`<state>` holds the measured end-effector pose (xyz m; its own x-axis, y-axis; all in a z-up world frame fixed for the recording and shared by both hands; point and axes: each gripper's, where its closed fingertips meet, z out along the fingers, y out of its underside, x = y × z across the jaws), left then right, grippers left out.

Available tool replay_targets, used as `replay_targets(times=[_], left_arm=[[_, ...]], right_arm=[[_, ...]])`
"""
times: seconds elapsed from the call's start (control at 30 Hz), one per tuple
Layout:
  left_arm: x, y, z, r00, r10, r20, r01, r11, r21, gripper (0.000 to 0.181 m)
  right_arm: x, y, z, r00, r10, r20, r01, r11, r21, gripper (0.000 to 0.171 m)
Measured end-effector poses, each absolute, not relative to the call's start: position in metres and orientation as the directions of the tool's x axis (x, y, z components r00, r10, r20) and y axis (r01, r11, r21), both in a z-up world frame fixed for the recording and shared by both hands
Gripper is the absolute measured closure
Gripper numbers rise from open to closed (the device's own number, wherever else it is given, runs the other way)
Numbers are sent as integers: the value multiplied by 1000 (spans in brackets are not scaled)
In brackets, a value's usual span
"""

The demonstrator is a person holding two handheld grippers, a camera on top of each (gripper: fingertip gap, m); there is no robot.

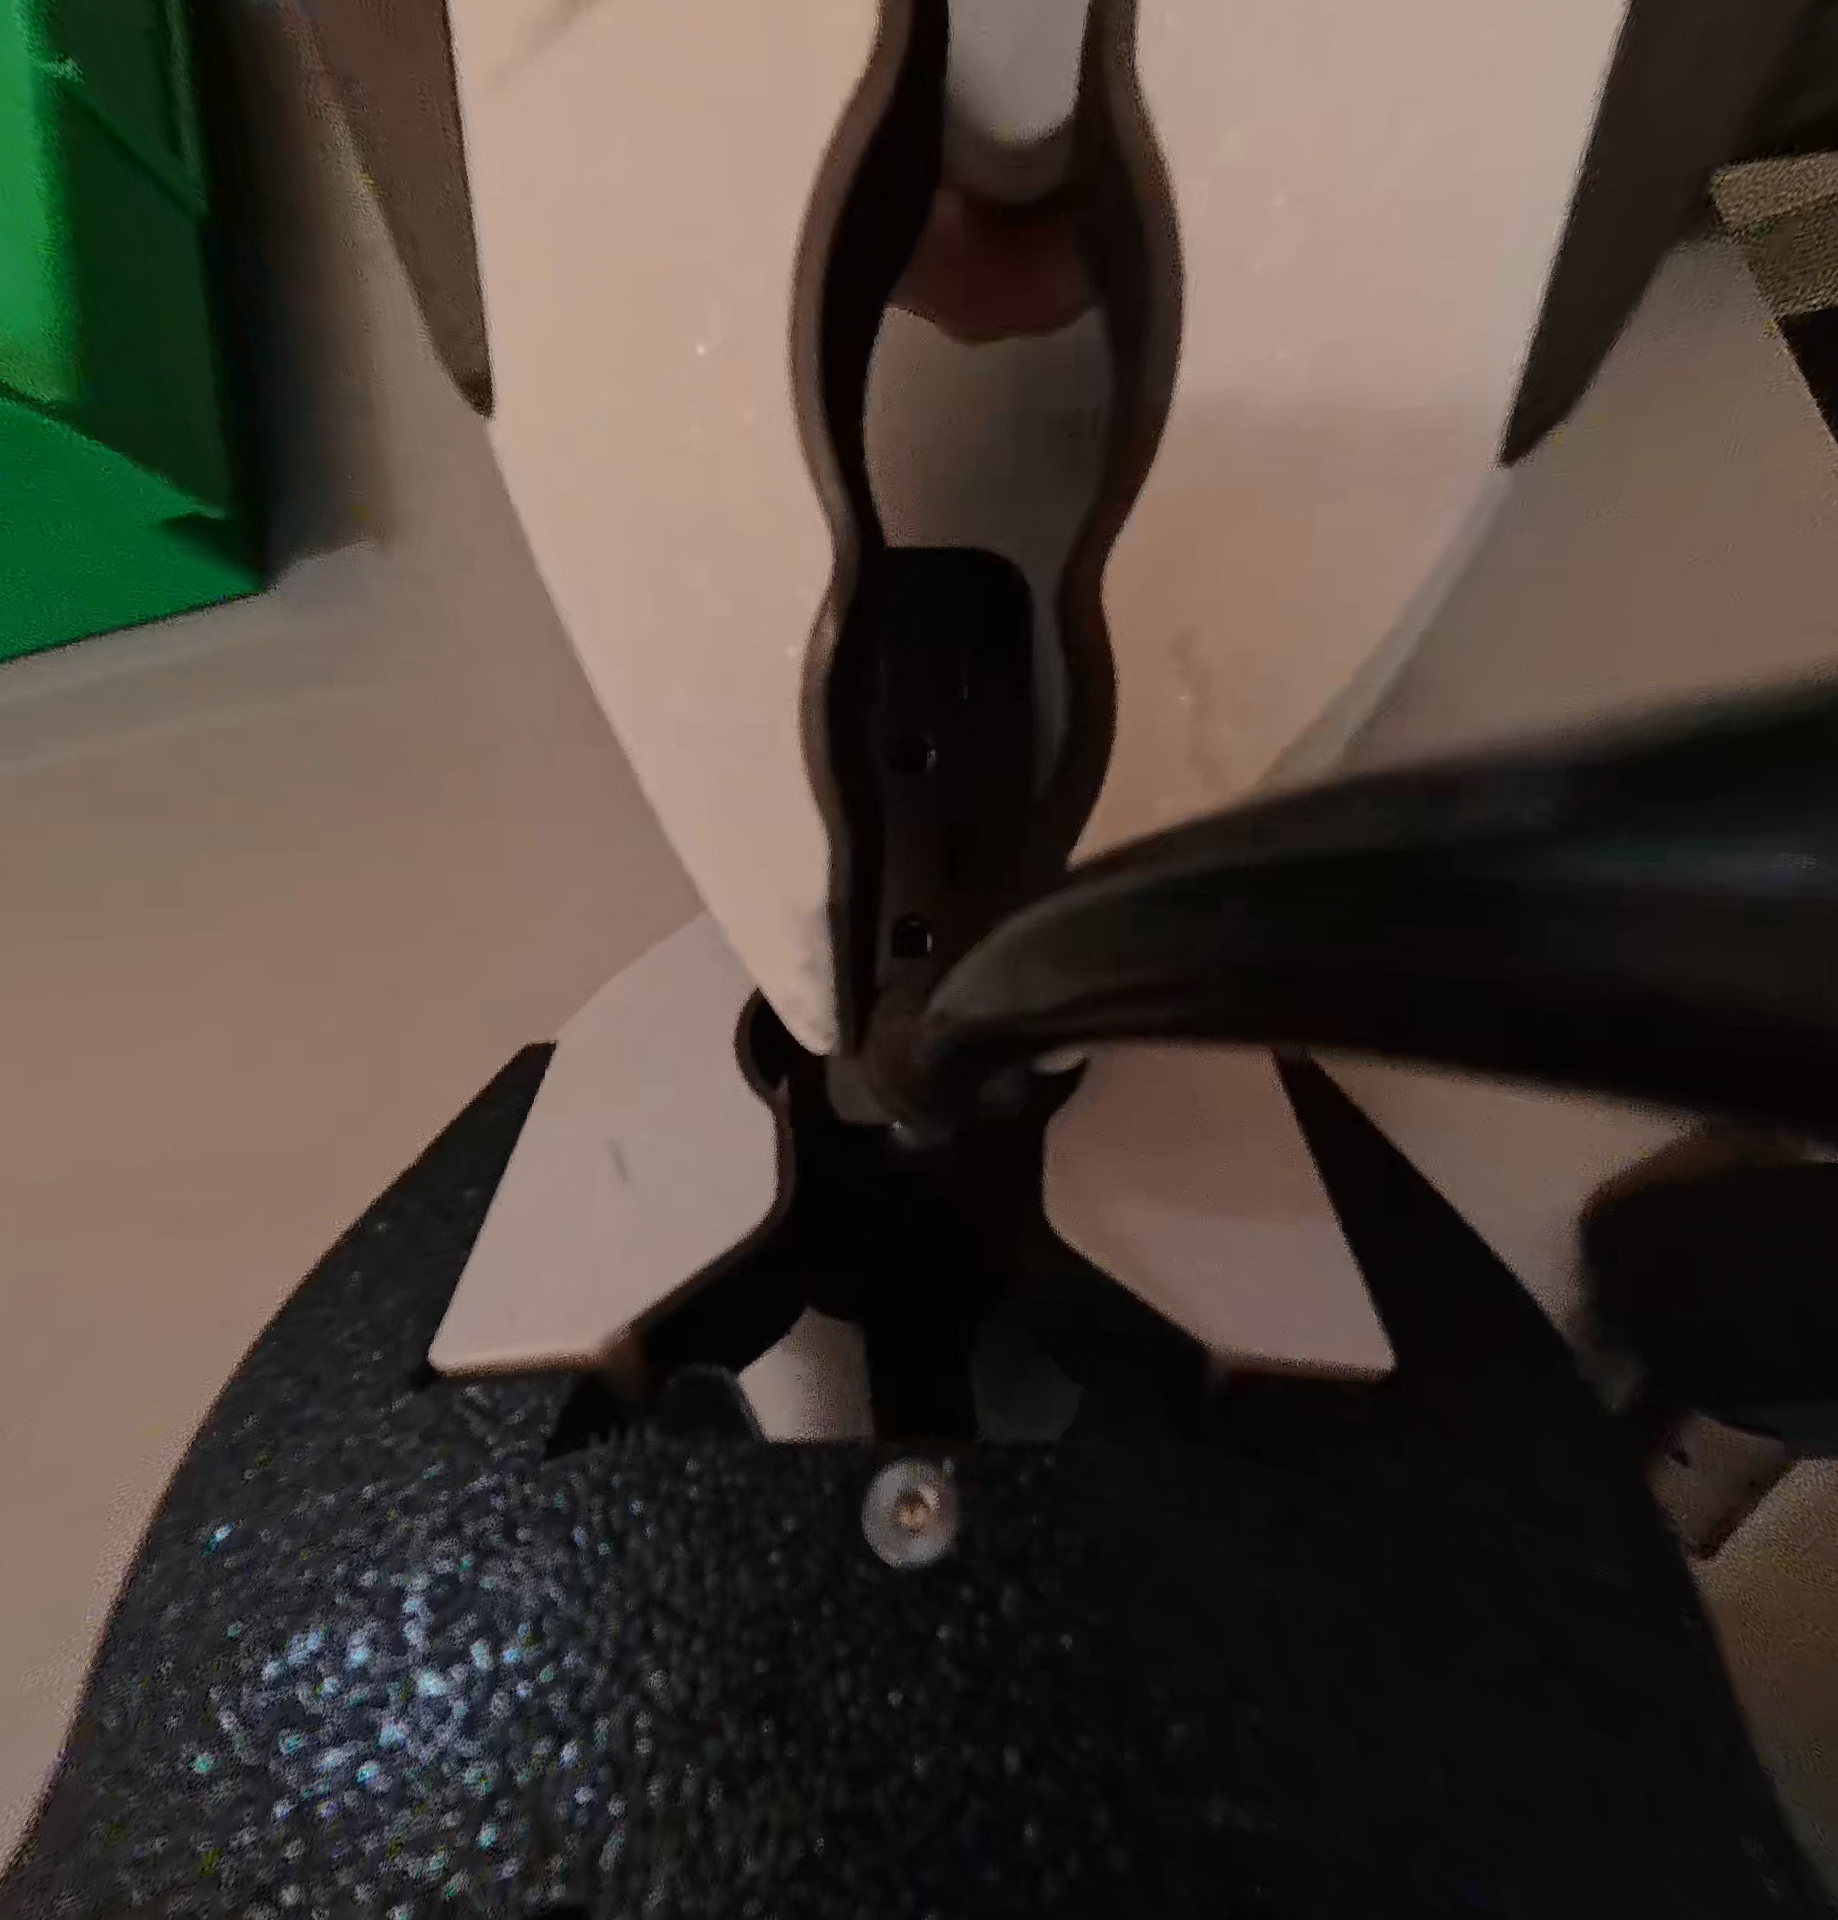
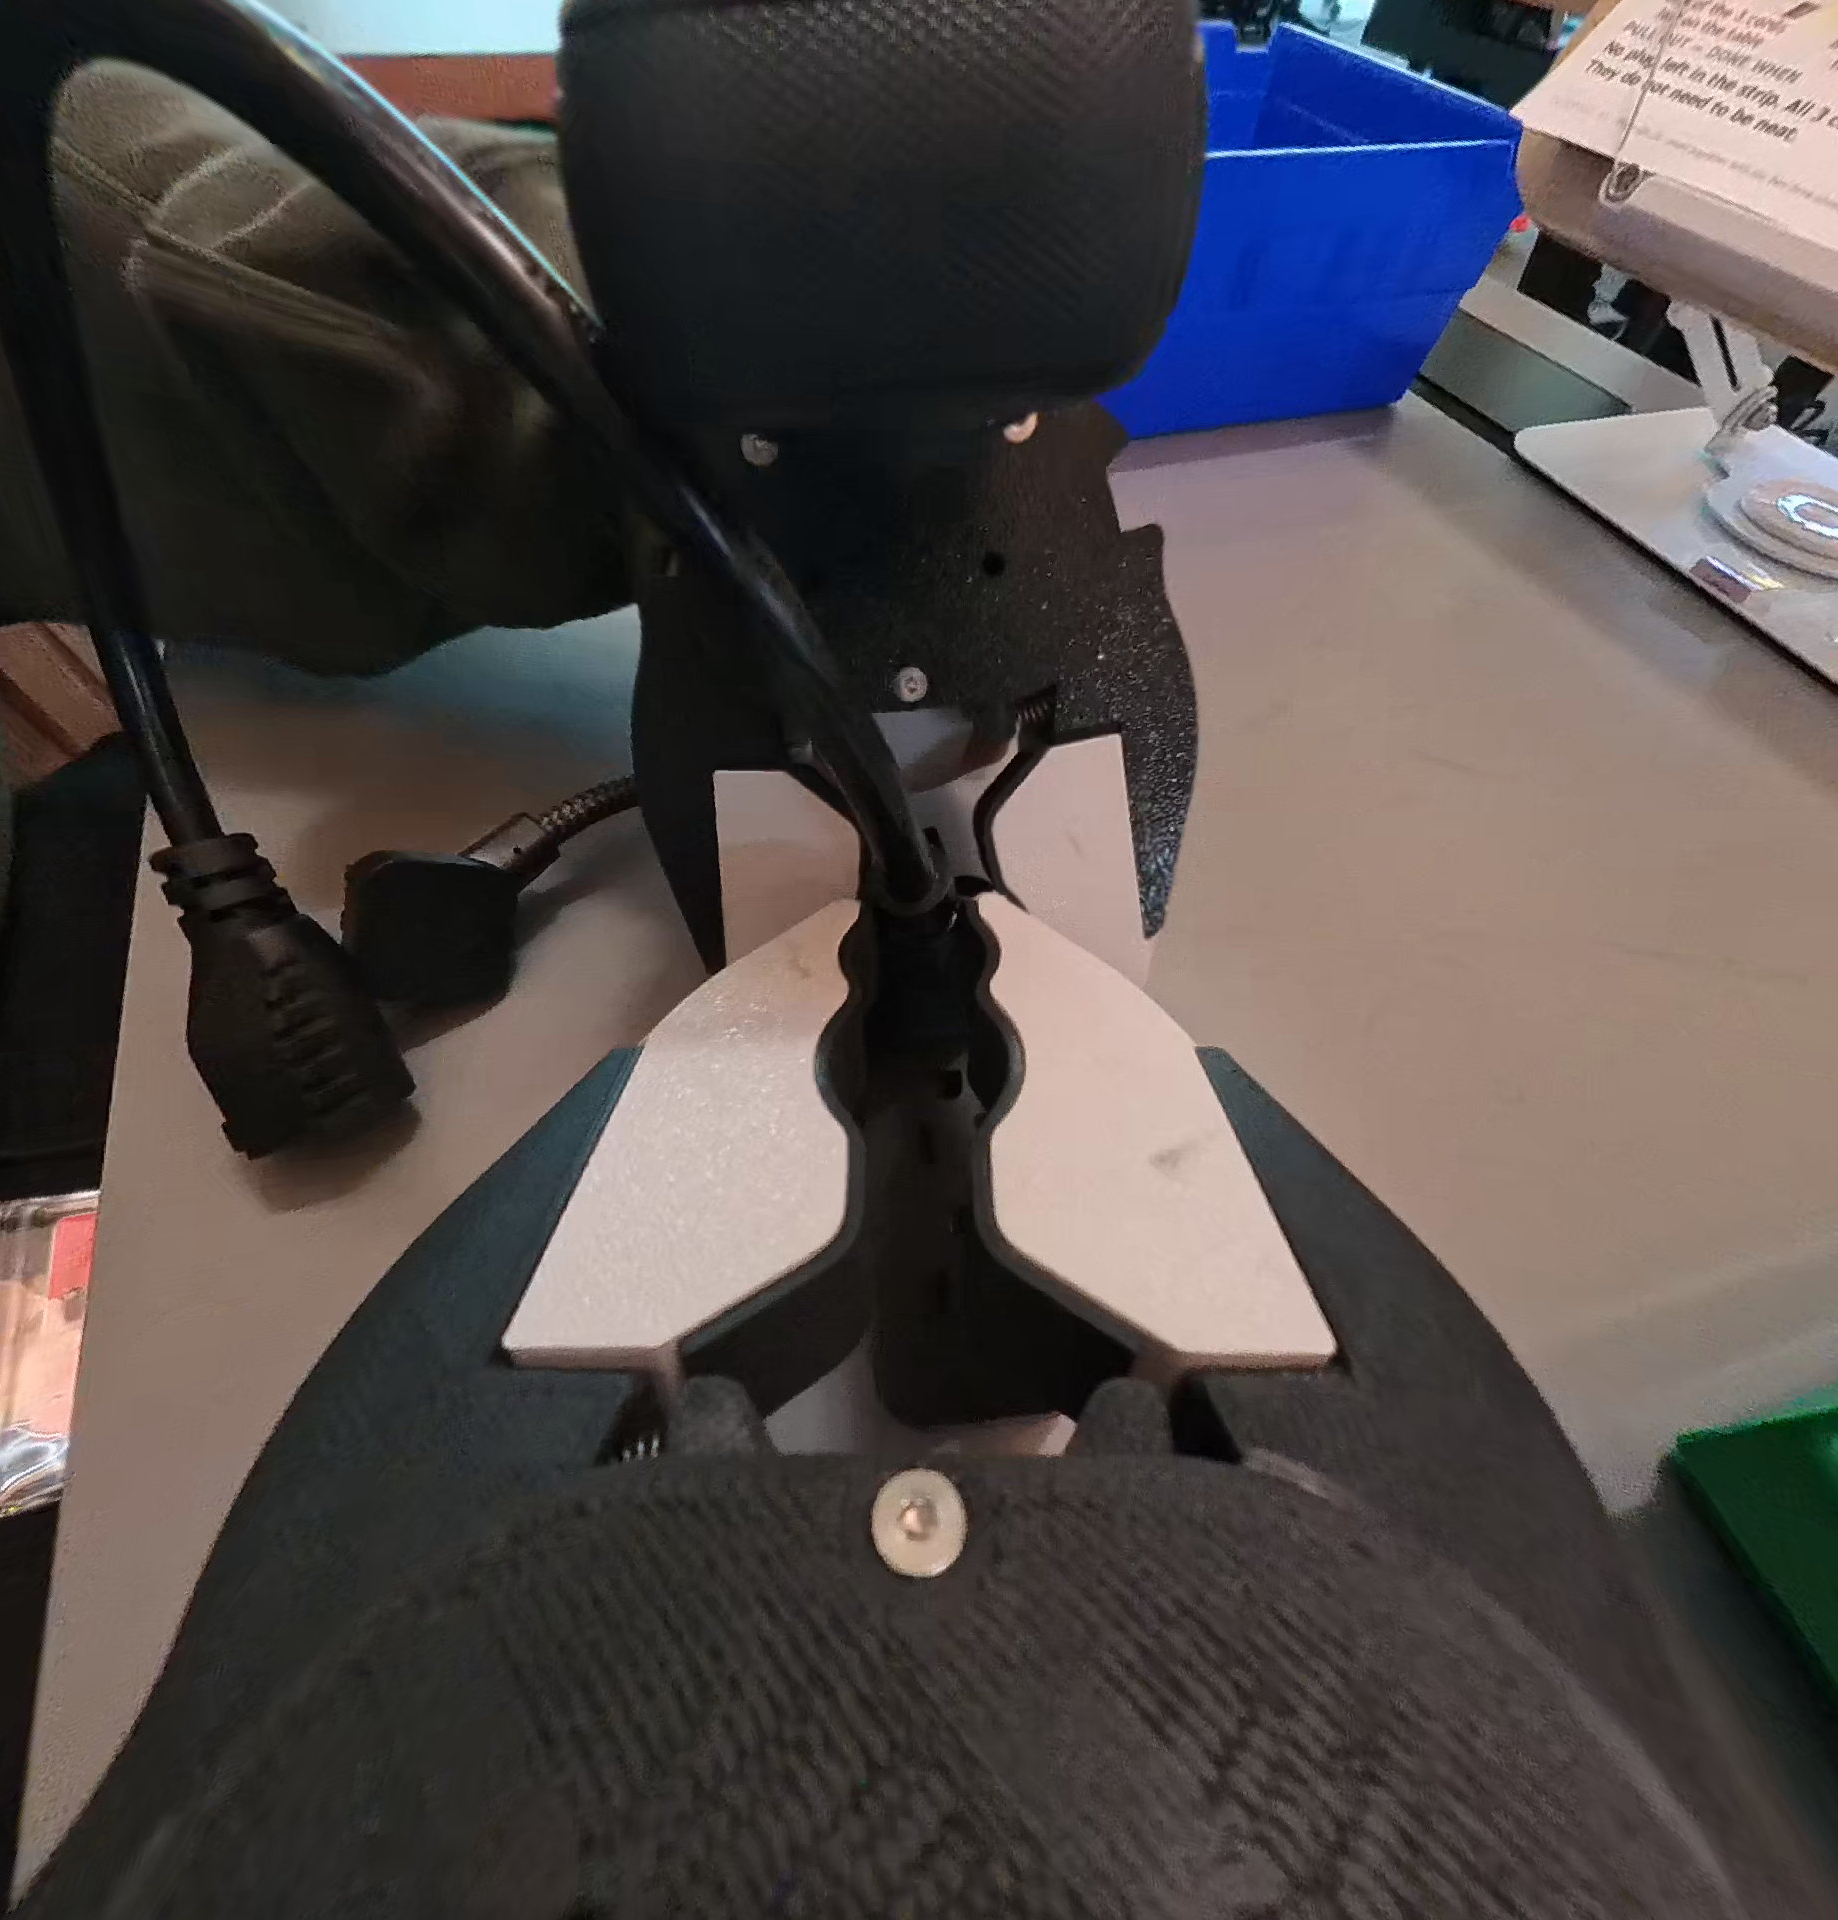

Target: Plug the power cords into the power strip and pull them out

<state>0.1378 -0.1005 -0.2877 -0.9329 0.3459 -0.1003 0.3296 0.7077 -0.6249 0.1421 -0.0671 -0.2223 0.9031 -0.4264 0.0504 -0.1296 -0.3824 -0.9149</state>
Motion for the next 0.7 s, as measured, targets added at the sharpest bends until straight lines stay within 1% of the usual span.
replay_targets(times=[0.1,0.23,0.33,0.5,0.7], left_arm=[[140,-99,-288,-953,291,-87,277,717,-640,137],[142,-98,-288,-970,222,-97,230,719,-656,137],[143,-98,-287,-978,182,-100,201,704,-682,137],[143,-97,-288,-985,153,-79,167,727,-666,137],[143,-95,-289,-990,127,-63,138,753,-643,137]], right_arm=[[144,-66,-222,915,-401,39,-120,-363,-924,156],[143,-64,-223,926,-371,61,-99,-397,-913,156],[143,-64,-223,928,-371,37,-122,-395,-911,156],[144,-63,-222,928,-372,-12,-154,-353,-923,156],[144,-62,-223,930,-365,44,-108,-386,-916,156]])
